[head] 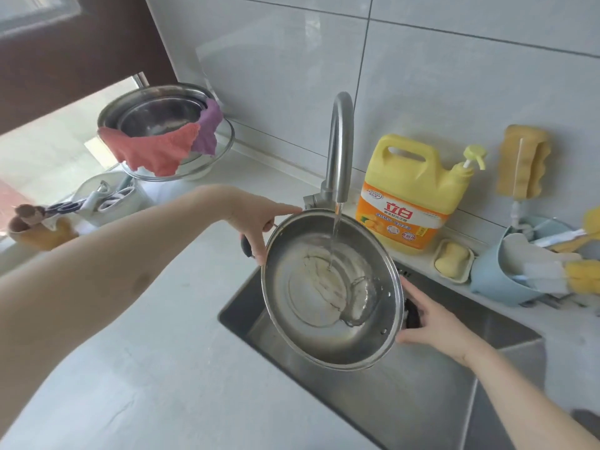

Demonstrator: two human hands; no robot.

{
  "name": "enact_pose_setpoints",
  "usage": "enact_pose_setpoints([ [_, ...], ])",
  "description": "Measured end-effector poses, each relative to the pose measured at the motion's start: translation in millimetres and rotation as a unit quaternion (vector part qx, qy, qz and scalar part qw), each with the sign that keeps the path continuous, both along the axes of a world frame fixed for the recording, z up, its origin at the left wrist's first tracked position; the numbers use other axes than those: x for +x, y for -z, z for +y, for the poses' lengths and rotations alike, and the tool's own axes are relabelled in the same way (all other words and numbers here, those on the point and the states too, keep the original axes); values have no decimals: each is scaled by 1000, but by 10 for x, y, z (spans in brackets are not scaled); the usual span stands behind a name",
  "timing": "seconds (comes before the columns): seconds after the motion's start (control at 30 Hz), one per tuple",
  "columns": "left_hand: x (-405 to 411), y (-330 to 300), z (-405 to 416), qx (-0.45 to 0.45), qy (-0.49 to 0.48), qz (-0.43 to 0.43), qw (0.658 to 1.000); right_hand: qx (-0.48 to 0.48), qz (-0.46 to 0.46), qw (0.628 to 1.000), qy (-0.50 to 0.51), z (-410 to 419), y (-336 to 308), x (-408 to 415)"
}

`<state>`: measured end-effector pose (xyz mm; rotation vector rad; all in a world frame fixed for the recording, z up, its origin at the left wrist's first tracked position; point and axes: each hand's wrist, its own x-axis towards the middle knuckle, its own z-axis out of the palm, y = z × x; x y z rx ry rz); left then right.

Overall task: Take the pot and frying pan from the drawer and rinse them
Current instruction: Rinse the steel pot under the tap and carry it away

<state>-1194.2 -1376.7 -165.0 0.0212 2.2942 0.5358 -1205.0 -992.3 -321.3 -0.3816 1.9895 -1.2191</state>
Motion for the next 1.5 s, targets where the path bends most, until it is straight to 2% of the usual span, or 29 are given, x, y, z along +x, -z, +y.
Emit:
enact_pose_setpoints([
  [0.1, 57, 86, -40, -1, 3, 98, 995, 3, 83, 995, 52, -23, -67, -17],
  [0.2, 137, 272, -52, 8, 2, 189, 982, 25, 195, 979, 49, 48, -316, -142],
  [0.3, 190, 464, -25, 73, -31, 227, 971, 62, 266, 962, 18, 167, -753, -333],
  [0.37, 208, 584, 37, 107, -51, 223, 968, 100, 276, 956, -27, 257, -1063, -473],
  [0.5, 198, 747, 184, 161, -68, 139, 975, 139, 212, 959, -124, 445, -1500, -744],
  [0.63, 103, 673, 194, 174, -26, 0, 984, 170, 120, 965, -160, 597, -1497, -856],
  [0.7, 68, 571, 166, 176, -5, -68, 982, 120, 34, 981, -146, 598, -1317, -768],
  [0.77, 44, 430, 130, 145, 19, -82, 986, 53, -20, 992, -113, 556, -1067, -590],
  [0.87, 16, 268, 27, 75, 22, -61, 995, 14, -20, 997, -78, 414, -659, -251],
  [0.97, 62, 244, -98, 41, -4, -12, 999, 5, 80, 996, -29, 196, -281, 3],
  [1.07, 155, 341, -159, 23, 7, 95, 995, -5, 177, 983, 48, 0, -129, 199],
  [1.17, 252, 557, -183, -6, 12, 194, 981, -2, 253, 964, 84, -33, -111, 185],
  [1.27, 351, 805, -80, -33, -8, 268, 963, 16, 336, 940, 62, 78, -192, 81],
  [1.37, 466, 992, 141, -34, -18, 328, 944, 57, 370, 926, 54, 287, -284, 67],
  [1.5, 616, 1138, 346, -17, -25, 422, 906, 133, 448, 883, 52, 507, -429, 192],
])
